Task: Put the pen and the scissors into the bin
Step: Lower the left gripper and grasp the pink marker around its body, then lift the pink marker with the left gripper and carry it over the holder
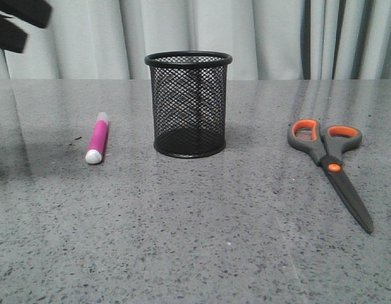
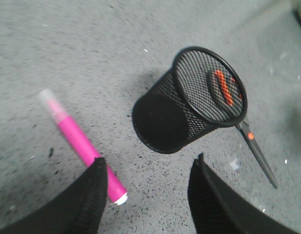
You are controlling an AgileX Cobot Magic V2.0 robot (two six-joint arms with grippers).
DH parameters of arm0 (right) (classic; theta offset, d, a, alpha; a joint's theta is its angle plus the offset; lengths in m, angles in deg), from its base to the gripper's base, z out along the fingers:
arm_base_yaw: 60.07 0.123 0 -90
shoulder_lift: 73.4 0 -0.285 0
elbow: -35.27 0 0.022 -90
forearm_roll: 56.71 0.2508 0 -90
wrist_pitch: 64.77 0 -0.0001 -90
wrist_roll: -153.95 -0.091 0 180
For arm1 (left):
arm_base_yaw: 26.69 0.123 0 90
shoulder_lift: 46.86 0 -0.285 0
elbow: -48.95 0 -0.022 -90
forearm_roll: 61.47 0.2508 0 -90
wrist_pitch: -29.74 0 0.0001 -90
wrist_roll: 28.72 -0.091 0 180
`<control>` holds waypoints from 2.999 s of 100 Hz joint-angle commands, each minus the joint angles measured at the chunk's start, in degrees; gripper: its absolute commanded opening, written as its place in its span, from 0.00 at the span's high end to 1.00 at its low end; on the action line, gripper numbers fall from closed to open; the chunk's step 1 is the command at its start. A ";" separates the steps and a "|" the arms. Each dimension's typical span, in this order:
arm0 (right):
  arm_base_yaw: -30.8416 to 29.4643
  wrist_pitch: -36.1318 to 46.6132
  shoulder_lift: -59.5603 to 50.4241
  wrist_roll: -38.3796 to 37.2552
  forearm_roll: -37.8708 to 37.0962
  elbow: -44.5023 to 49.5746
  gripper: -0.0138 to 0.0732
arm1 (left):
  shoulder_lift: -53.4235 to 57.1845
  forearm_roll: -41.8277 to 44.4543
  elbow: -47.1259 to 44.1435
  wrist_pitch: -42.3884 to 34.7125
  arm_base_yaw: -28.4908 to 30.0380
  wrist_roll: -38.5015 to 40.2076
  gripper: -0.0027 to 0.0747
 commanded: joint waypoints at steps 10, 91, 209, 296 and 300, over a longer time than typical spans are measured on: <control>-0.23 3.84 0.18 1.35 1.17 -2.04 0.39 | -5.13 10.75 7.38 -4.39 -6.77 8.54 0.56; -0.23 4.43 0.18 1.35 1.17 -2.04 0.39 | -24.20 40.48 21.18 -5.35 -15.10 33.31 0.56; -0.23 4.76 0.18 1.88 1.17 -2.04 0.39 | -17.93 45.74 21.18 -6.39 -15.10 33.41 0.99; -0.23 5.26 0.18 1.88 1.17 -2.04 0.39 | -17.45 36.02 21.18 -41.52 -33.39 27.71 0.99; -0.23 5.26 0.18 1.88 1.17 -2.04 0.39 | -18.19 36.02 21.18 -40.92 -33.39 27.71 0.99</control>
